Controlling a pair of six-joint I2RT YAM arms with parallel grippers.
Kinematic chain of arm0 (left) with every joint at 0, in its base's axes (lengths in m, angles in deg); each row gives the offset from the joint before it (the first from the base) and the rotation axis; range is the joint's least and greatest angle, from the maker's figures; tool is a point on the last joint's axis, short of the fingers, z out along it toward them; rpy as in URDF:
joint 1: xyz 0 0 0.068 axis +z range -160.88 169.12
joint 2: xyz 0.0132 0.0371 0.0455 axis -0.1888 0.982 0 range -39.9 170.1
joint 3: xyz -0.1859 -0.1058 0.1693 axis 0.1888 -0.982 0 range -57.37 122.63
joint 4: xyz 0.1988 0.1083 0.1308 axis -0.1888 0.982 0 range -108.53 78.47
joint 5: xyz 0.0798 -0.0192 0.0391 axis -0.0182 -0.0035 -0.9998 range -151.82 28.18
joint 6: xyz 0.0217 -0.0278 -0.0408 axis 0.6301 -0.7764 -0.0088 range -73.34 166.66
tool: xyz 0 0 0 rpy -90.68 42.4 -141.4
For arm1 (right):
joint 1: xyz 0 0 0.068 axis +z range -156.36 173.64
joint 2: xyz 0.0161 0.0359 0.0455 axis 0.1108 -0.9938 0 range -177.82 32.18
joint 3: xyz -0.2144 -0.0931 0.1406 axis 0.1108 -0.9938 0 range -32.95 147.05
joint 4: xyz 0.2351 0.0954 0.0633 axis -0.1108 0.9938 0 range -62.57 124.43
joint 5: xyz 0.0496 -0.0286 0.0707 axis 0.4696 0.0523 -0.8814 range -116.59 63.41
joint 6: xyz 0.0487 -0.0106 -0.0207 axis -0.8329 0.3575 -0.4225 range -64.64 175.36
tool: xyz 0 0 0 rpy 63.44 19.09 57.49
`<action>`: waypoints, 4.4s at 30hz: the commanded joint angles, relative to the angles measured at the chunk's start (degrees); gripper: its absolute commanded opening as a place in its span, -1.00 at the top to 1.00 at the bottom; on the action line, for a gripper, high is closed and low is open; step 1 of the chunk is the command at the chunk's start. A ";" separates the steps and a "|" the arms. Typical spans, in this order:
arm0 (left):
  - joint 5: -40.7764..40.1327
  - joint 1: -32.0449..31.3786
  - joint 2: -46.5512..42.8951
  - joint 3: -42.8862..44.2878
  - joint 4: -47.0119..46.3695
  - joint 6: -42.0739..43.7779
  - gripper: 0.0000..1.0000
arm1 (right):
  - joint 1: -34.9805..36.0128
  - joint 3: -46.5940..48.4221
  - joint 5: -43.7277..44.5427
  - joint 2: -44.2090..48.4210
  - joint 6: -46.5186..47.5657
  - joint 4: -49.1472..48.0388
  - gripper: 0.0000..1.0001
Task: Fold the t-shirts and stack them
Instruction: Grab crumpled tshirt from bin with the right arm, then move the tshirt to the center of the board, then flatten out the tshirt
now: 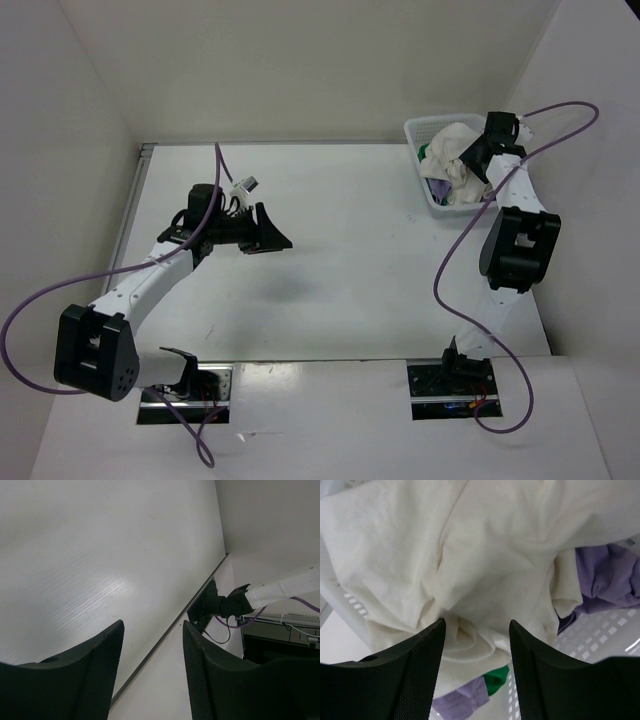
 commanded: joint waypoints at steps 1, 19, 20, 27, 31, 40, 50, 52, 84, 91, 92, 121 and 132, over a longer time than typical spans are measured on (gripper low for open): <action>-0.07 -0.29 -0.54 0.00 -1.81 -0.10 -0.17 | 0.43 -2.21 -0.96 7.95 -0.84 -5.81 -0.21; -0.68 -0.29 -0.54 -0.53 -2.86 -0.63 -0.19 | 0.43 -0.80 -8.16 1.72 -0.85 -5.46 0.41; -0.68 -0.29 -0.54 -1.05 -2.86 -1.24 -0.19 | 0.43 -0.19 -8.17 1.71 -0.85 -5.46 0.44; -1.73 -0.29 -0.54 -0.54 -3.39 -1.77 -0.19 | 0.43 2.89 -8.69 1.70 0.21 -3.88 1.00; -3.14 0.32 -0.54 2.45 -1.63 -1.16 -0.19 | 0.43 5.62 -12.65 8.82 -0.41 -4.49 1.00; -3.67 7.61 1.30 8.52 0.04 -3.53 -0.19 | 10.17 21.68 -28.10 23.33 -5.76 -5.71 1.00; -3.66 20.27 0.69 9.14 -0.49 -11.53 -0.19 | 21.86 20.66 -46.13 24.47 -20.01 -18.10 1.00; -4.29 20.98 0.69 9.14 0.04 -11.53 -0.19 | 22.67 14.10 -42.99 26.14 -19.13 -17.33 1.00; -35.31 4.72 11.05 -6.43 6.11 -3.97 -0.14 | 23.20 -54.05 -13.97 35.99 -12.80 -7.13 0.30; -36.71 4.72 22.21 4.54 0.75 -3.97 0.69 | 23.20 -55.99 -13.18 36.52 -14.73 -7.83 0.09; -36.72 5.51 23.53 9.35 0.74 -3.19 0.73 | 23.20 -56.78 -13.18 36.52 -15.34 -8.36 0.07; -41.64 12.19 18.87 -0.88 5.84 -2.91 -0.33 | 25.04 -58.19 -18.45 23.95 -18.16 -16.36 0.62; -38.55 12.19 14.07 14.83 12.13 -1.25 0.93 | 25.04 -48.35 -15.64 37.47 -15.35 -8.82 0.99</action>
